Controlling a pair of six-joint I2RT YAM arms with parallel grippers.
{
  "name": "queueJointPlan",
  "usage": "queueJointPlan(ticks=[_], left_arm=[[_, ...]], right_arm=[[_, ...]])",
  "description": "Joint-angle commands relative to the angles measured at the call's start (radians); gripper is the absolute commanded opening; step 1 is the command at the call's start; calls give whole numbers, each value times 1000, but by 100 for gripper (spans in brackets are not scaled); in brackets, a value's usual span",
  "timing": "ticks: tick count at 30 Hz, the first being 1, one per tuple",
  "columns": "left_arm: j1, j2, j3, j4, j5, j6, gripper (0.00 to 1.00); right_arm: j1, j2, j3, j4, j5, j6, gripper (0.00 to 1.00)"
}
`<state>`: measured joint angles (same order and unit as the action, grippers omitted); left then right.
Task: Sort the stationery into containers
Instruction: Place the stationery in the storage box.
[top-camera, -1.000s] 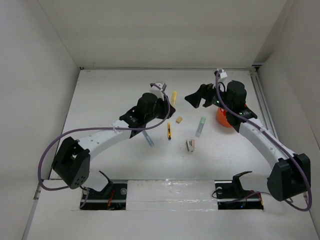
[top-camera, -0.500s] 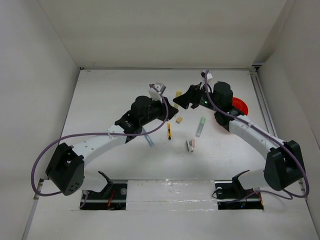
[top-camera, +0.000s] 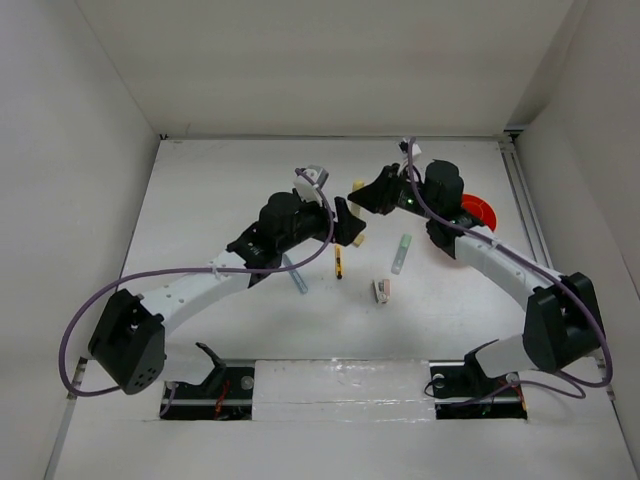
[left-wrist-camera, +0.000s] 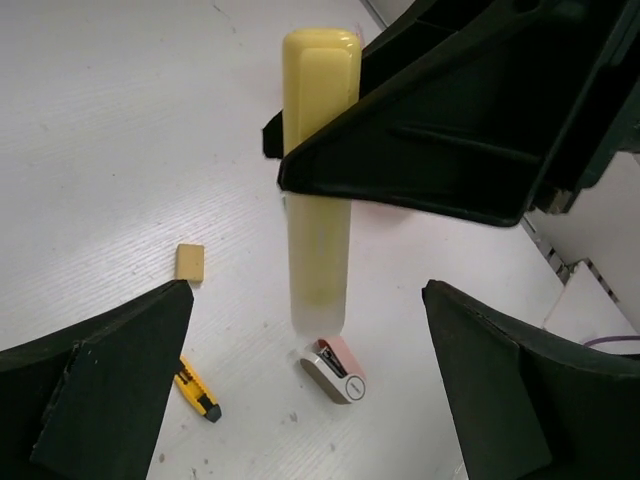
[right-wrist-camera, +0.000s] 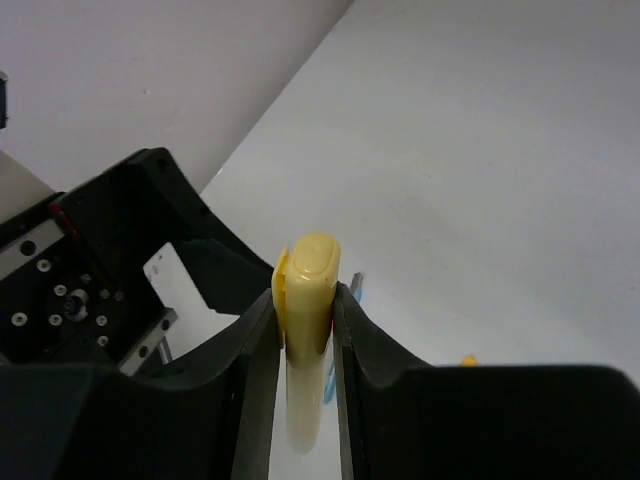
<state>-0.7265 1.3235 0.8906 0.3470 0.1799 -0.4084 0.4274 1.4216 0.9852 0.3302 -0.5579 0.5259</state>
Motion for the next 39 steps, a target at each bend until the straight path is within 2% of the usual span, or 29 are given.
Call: queueJointPlan(ticks=[1, 9, 14, 21, 24, 33, 39], left_arm=[[-1, -78, -4, 18, -31, -21, 100], [-10, -185, -76, 6, -101, -78, 100], [-71, -185, -52, -45, -198, -69, 100], [-82, -173, -41, -54, -198, -69, 100], [-91, -173, -50, -30, -189, -69, 100], [-91, -162, -51, -20, -160, -69, 100], [-91, -162, -51, -11, -140, -69, 100]], right_arm=[[-76, -1, 23, 104, -31, -58, 0], [-324, -85, -13, 145, 42, -300, 0], [-423, -110, -33, 109, 274, -349, 0], [-456, -144, -83, 96, 555, -349, 0], [-510, -144, -92, 96, 569, -349, 0], [-546, -87, -123, 128, 602, -331, 0], [-575, -20, -167, 205, 550, -299, 0]])
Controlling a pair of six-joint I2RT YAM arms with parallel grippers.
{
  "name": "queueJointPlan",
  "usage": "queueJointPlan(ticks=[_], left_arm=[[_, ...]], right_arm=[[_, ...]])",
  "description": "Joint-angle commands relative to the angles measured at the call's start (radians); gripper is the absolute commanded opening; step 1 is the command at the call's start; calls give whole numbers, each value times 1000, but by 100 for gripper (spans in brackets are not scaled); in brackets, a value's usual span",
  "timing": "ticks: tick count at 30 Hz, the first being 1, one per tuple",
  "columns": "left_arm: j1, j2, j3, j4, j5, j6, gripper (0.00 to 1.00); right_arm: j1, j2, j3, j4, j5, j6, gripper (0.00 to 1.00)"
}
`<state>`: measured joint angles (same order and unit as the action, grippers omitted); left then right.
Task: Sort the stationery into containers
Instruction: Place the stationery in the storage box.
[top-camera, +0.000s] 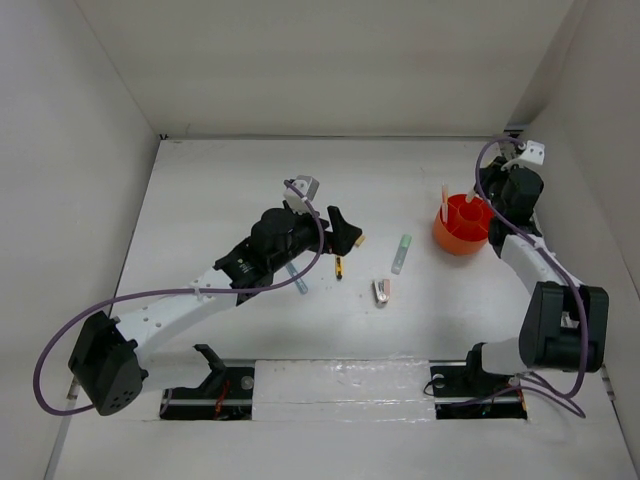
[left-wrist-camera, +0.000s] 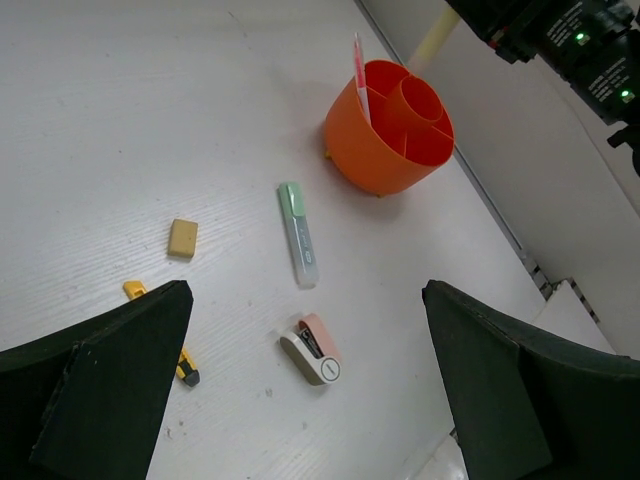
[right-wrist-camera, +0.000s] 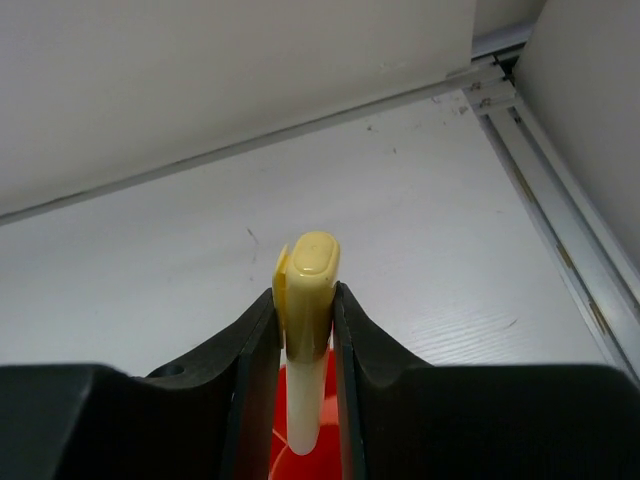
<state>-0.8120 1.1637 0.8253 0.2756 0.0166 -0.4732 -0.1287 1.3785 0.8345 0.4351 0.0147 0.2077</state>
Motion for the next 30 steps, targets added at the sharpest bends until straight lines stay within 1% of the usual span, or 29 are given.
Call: queueJointPlan(ticks=[1, 6, 18, 22, 26, 27, 29, 30], left_arm=[[-6, 7, 14, 60, 23, -4, 100], [-6, 7, 5, 71, 34, -4, 100], [-6, 16, -5, 80, 34, -4, 100], [-6, 16, -5, 80, 34, -4, 100], [-6, 25, -5, 80, 34, -4, 100], [-6, 25, -5, 80, 34, -4, 100], [-6, 25, -5, 80, 34, -4, 100], [-6, 25, -5, 80, 34, -4, 100]], right_arm=[[-19, 42, -17, 123, -31, 30, 0], [-49, 89, -44, 189, -84, 50, 0], [-49, 139, -64, 200, -116, 50, 0], [-49, 151, -74, 211, -116, 59, 7], [-49, 151, -86, 232, -116, 59, 23], [-49, 151, -86, 232, -116, 59, 29], [-49, 140, -95, 232, -116, 59, 32], [-49, 140, -95, 232, -125, 59, 32]])
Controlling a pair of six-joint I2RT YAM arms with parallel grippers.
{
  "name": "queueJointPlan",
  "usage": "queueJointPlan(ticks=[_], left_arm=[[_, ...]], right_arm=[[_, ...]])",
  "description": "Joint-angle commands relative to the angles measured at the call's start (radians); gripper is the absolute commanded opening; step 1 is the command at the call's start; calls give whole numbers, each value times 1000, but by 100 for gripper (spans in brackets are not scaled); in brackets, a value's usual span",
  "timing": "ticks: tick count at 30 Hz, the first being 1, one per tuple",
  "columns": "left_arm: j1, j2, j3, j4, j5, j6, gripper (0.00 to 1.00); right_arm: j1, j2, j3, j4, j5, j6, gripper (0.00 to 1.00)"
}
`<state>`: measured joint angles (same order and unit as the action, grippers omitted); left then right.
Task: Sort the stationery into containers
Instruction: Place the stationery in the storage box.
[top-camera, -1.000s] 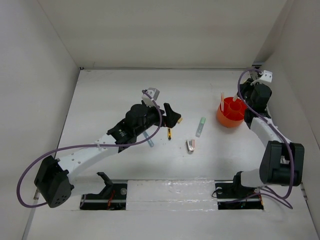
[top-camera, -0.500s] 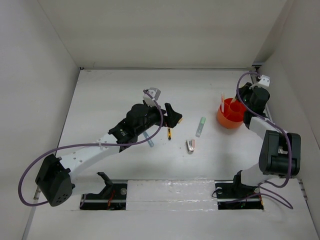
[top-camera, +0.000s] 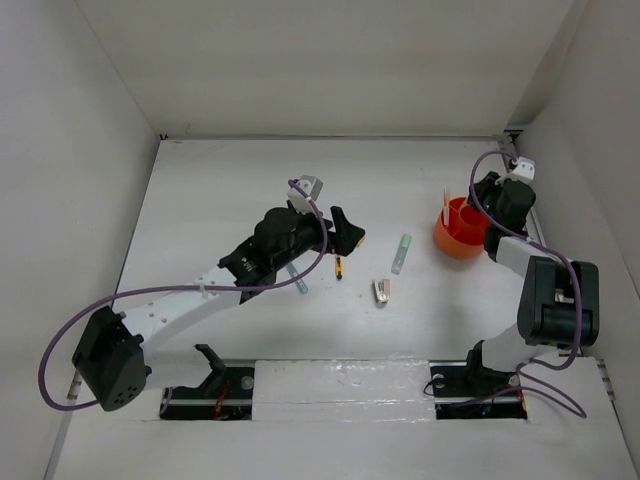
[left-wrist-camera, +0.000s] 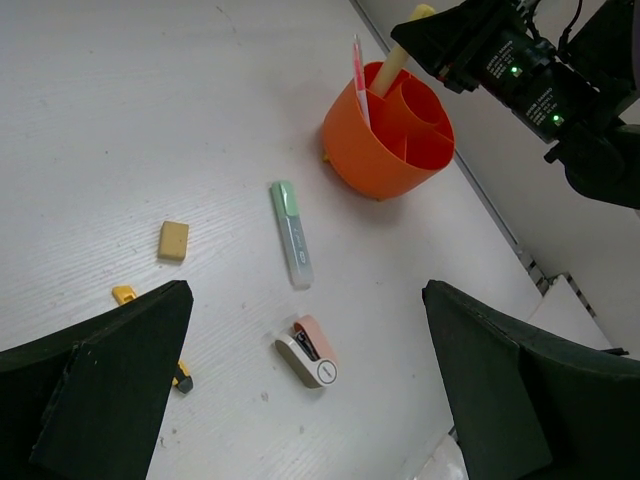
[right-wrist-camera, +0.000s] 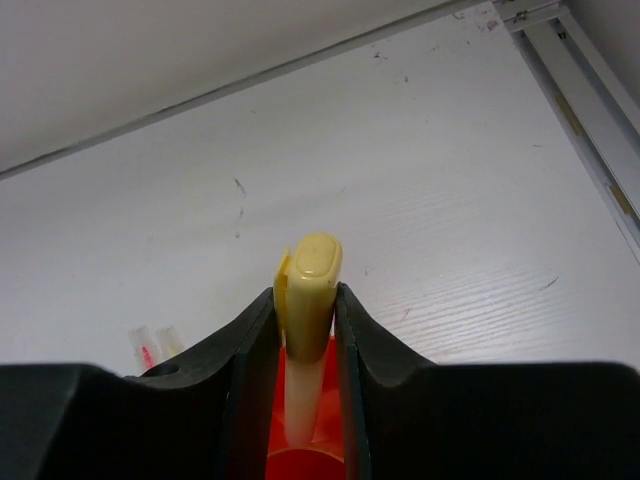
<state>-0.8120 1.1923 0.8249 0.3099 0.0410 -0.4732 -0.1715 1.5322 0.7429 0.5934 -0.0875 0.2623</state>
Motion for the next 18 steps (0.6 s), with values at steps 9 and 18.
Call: queueJointPlan(ticks=[9, 18], left_arm=[[-6, 6, -4, 46, 0, -4, 100], [-6, 82, 52, -37, -59, -4, 100]], right_arm=[[-6, -58, -34, 92, -23, 24, 56], [3, -168, -43, 48, -2, 35, 100]])
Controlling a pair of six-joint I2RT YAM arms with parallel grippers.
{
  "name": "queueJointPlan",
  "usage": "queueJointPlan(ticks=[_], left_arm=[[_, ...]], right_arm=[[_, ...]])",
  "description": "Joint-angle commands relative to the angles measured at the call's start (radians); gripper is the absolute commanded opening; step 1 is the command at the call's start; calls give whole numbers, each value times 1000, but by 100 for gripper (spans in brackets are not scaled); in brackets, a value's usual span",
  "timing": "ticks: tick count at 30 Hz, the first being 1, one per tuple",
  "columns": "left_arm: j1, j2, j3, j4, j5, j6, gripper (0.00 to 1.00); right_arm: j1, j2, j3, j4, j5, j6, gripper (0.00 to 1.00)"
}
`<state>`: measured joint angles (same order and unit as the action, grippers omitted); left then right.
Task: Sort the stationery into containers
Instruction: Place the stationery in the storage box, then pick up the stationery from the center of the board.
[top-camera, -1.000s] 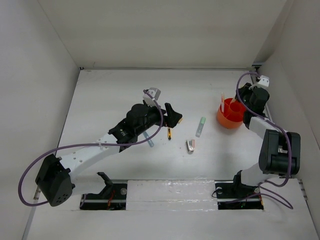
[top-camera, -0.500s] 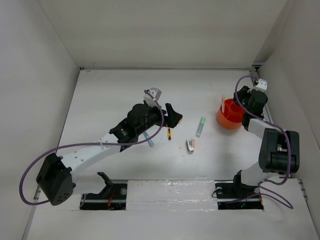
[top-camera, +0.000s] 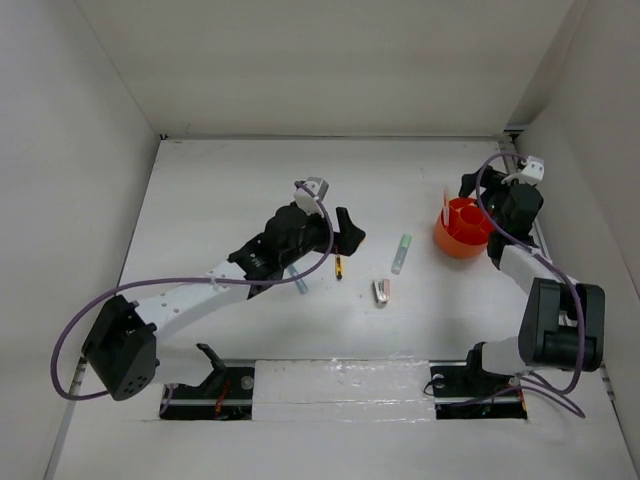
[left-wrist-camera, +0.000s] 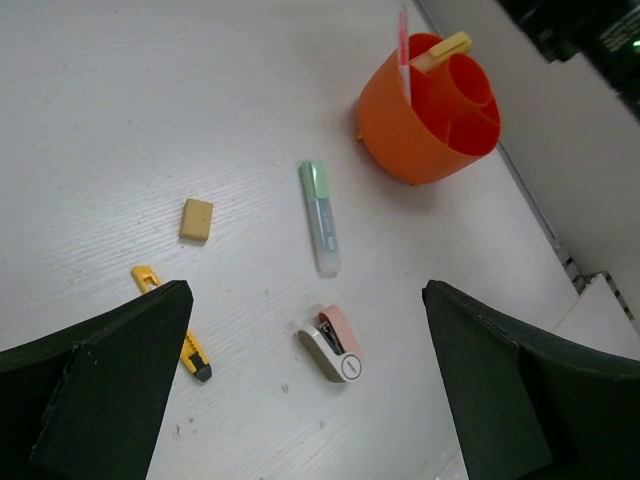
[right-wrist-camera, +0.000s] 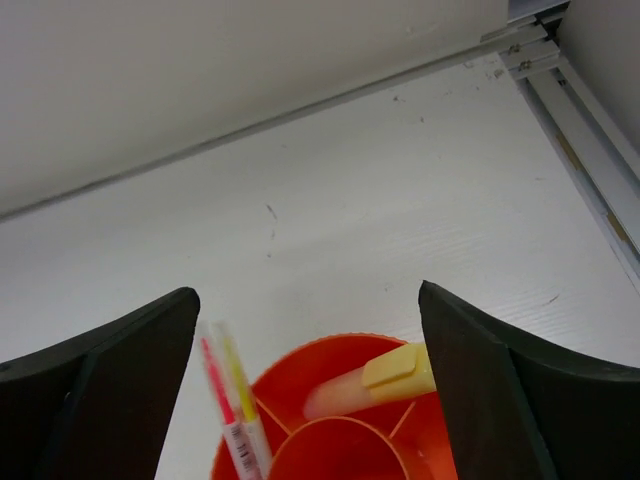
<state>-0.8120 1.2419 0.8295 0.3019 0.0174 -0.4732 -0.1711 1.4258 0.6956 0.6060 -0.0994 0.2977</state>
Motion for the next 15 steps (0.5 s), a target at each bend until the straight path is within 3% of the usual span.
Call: queueJointPlan(ticks=[1, 9, 15], left_arm=[[-6, 54, 86, -47, -36, -4, 100], [-6, 353, 322, -220, 4, 5, 100], [-76, 511, 504, -335, -69, 70, 100]], right_arm=[[18, -71, 43, 8, 21, -11, 100], [140, -103, 283, -470, 173, -109, 100], [216, -198, 308, -614, 139, -123, 100]])
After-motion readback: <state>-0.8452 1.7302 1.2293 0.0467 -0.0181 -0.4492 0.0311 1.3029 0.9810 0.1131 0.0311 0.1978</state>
